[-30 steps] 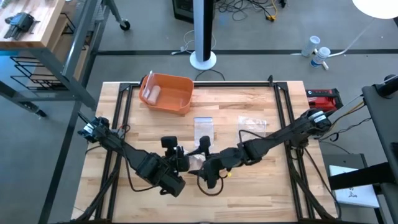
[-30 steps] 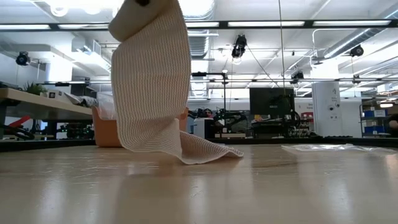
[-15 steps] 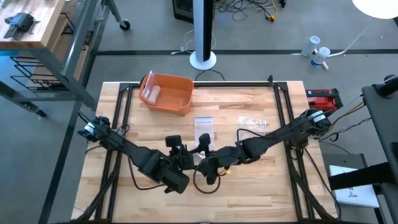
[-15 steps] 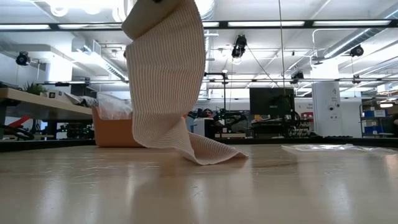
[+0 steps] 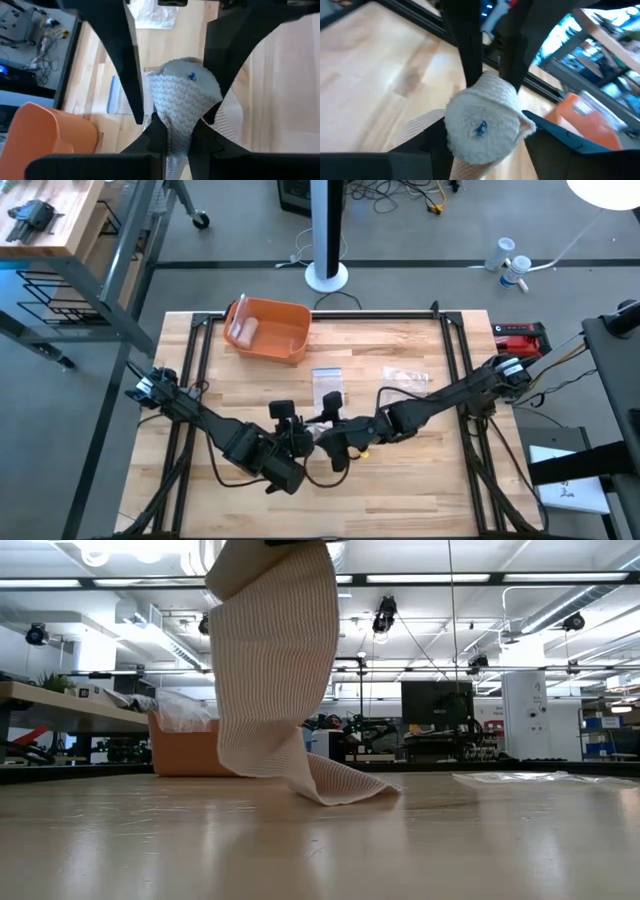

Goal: Roll bandage
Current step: Roll the white bandage

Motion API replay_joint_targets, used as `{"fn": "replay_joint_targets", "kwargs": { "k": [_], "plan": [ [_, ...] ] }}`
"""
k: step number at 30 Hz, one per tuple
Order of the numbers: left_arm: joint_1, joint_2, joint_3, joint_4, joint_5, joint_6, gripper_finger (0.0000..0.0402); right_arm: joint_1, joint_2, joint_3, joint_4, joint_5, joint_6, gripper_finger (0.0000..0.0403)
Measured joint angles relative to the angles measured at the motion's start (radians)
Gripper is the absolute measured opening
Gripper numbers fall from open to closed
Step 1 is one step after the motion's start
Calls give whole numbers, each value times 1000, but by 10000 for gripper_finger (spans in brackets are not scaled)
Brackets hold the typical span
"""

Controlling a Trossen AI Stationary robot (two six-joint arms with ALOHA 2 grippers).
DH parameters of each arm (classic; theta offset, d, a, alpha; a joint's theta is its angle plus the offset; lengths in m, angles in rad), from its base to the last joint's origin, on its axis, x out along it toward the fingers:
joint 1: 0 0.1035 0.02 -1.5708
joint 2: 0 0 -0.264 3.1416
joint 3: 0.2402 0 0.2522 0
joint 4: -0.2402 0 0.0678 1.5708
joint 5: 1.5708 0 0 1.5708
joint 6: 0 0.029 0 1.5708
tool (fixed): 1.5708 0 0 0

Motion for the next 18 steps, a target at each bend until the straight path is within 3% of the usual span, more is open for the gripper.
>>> {"fn": "replay_joint_targets", "kwargs": {
  "k": [3, 9, 14, 18],
  "plan": [
    [2, -1, 0, 23, -3, 32, 36, 4, 0, 0, -1, 61, 29, 188],
    [0, -1, 0, 19, 4, 47, 47, 10, 0, -1, 0, 34, 44, 130],
    [-4, -5, 0, 16, 6, 75, 88, 26, -4, -2, 10, 26, 50, 73],
    [-21, -27, 7, -10, 5, 60, 136, 38, -21, -2, 19, 22, 101, 57]
  ]
}}
